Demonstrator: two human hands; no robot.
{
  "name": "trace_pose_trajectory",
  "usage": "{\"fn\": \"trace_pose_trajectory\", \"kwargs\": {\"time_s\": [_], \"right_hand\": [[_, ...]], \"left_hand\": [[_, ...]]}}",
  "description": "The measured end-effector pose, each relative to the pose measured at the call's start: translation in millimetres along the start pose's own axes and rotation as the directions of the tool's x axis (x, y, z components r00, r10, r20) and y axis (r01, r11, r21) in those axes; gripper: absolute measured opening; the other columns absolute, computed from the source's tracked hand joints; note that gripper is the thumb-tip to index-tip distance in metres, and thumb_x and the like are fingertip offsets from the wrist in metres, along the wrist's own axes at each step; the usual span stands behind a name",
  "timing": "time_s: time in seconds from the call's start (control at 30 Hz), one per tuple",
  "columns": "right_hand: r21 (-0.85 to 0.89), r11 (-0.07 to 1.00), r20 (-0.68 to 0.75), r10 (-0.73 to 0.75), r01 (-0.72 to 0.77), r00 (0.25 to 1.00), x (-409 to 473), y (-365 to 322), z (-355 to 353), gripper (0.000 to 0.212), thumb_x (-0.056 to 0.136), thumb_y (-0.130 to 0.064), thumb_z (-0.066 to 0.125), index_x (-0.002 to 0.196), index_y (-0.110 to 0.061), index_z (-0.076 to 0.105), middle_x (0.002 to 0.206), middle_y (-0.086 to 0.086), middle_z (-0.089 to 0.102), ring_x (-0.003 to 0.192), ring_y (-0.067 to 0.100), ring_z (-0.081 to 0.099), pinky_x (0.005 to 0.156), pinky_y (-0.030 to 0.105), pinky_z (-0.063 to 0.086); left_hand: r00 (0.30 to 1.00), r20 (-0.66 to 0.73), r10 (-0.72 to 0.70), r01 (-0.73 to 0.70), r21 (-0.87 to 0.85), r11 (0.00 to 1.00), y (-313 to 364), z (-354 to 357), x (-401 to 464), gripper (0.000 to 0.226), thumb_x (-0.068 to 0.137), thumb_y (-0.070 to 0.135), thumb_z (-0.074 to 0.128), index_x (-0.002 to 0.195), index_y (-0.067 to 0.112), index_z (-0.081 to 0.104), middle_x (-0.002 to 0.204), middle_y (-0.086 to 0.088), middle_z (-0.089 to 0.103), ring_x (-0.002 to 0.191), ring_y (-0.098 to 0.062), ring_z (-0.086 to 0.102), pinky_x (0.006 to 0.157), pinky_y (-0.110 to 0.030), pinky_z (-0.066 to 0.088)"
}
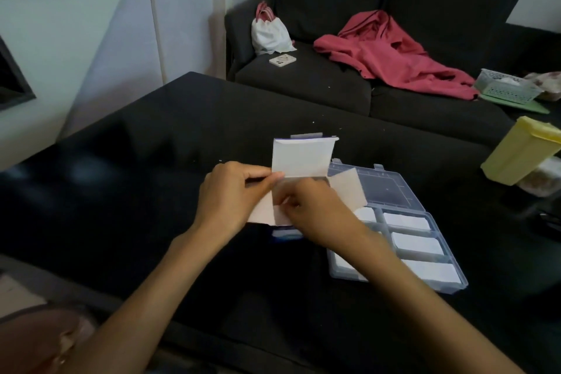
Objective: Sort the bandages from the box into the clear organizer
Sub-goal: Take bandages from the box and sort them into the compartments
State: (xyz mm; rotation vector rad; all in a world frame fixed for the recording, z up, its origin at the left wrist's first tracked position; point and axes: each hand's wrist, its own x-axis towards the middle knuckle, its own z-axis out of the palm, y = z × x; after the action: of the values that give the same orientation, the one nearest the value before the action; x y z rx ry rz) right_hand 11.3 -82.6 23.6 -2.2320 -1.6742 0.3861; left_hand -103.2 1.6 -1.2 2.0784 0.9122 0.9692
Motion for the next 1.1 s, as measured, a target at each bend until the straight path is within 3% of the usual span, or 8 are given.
{"fn": "trace_pose_trajectory", "kwargs": {"time_s": [0.13,0.23,0.3,0.43,0.53,0.6,0.77,1.1], "right_hand": [[0.098,0.988,-0.132,-0.103,0.116,0.986,-33.2,4.1,-21.3,0.027,0.093,-0.013,0.053,0.113,-0.027,0.065,0.110,-0.009,0.064,0.094,0.001,0.058,0.082,0.013,0.044],[0.380,0.922,-0.187,-0.009,0.081,0.982,-44.4,20.2,-43.7,0.026,0.089,-0.012,0.059,0.110,-0.027,0.062,0.100,-0.011,0.066,0.086,-0.001,0.063,0.079,0.018,0.054],[0.465,0.885,-0.203,0.069,0.034,0.977,-49.2,38.1,-60.7,0.022,0.087,-0.013,0.061,0.104,-0.027,0.062,0.096,-0.011,0.067,0.087,-0.001,0.064,0.075,0.015,0.054],[0.413,0.908,-0.223,0.178,-0.073,0.958,-53.3,83.3,-78.4,0.012,0.083,-0.022,0.064,0.089,-0.033,0.065,0.092,-0.016,0.065,0.085,-0.003,0.063,0.069,0.016,0.050],[0.374,0.906,0.023,0.202,-0.196,0.979,-49.2,106.6,-64.9,0.018,0.085,-0.019,0.063,0.098,-0.030,0.066,0.095,-0.013,0.066,0.085,-0.001,0.064,0.074,0.019,0.053],[0.332,0.919,0.096,0.192,-0.214,0.977,-45.1,114.7,-52.2,0.019,0.085,-0.017,0.064,0.101,-0.026,0.067,0.095,-0.013,0.066,0.086,0.000,0.063,0.070,0.014,0.051],[0.356,0.923,-0.055,0.179,-0.148,0.982,-22.0,123.7,-41.4,0.016,0.085,-0.016,0.064,0.101,-0.018,0.069,0.092,-0.010,0.065,0.085,0.000,0.061,0.069,0.014,0.050],[0.217,0.973,-0.005,0.082,-0.079,0.997,3.8,127.8,-26.9,0.009,0.083,-0.014,0.067,0.087,-0.021,0.070,0.085,-0.011,0.065,0.074,-0.004,0.061,0.061,0.005,0.047]], "left_hand": [[0.995,-0.093,-0.040,0.038,-0.014,0.999,-2.1,-4.1,4.9,0.019,0.080,0.040,0.070,0.093,0.027,0.076,0.090,0.014,0.073,0.086,-0.003,0.067,0.076,-0.032,0.055],[0.993,-0.104,-0.053,0.052,-0.015,0.999,-2.5,-6.3,5.1,0.018,0.082,0.039,0.069,0.093,0.026,0.076,0.087,0.018,0.070,0.086,0.001,0.064,0.073,-0.024,0.051],[0.993,-0.110,-0.036,0.040,0.031,0.999,-1.8,-5.5,3.3,0.018,0.083,0.037,0.068,0.094,0.025,0.076,0.091,0.013,0.073,0.084,0.001,0.061,0.069,-0.021,0.046],[0.988,-0.142,-0.068,0.072,0.026,0.997,-4.4,-4.6,5.7,0.020,0.083,0.036,0.068,0.096,0.023,0.076,0.095,0.008,0.073,0.090,-0.008,0.066,0.078,-0.029,0.051],[0.988,-0.133,-0.082,0.085,0.022,0.996,-4.2,-2.6,6.4,0.021,0.083,0.037,0.069,0.097,0.023,0.076,0.095,0.008,0.073,0.091,-0.009,0.066,0.080,-0.030,0.052],[0.988,-0.131,-0.082,0.086,0.023,0.996,-3.9,-1.6,6.1,0.022,0.083,0.037,0.069,0.097,0.022,0.076,0.095,0.008,0.073,0.090,-0.008,0.066,0.080,-0.029,0.051],[0.990,-0.127,-0.054,0.060,0.039,0.997,-2.6,-0.2,6.1,0.021,0.084,0.034,0.068,0.098,0.019,0.075,0.095,0.008,0.072,0.086,-0.003,0.061,0.075,-0.024,0.049],[0.990,-0.128,-0.061,0.065,0.030,0.997,-8.2,-1.5,9.7,0.023,0.084,0.035,0.068,0.099,0.019,0.075,0.097,0.009,0.072,0.090,-0.004,0.064,0.075,-0.020,0.048]]}}
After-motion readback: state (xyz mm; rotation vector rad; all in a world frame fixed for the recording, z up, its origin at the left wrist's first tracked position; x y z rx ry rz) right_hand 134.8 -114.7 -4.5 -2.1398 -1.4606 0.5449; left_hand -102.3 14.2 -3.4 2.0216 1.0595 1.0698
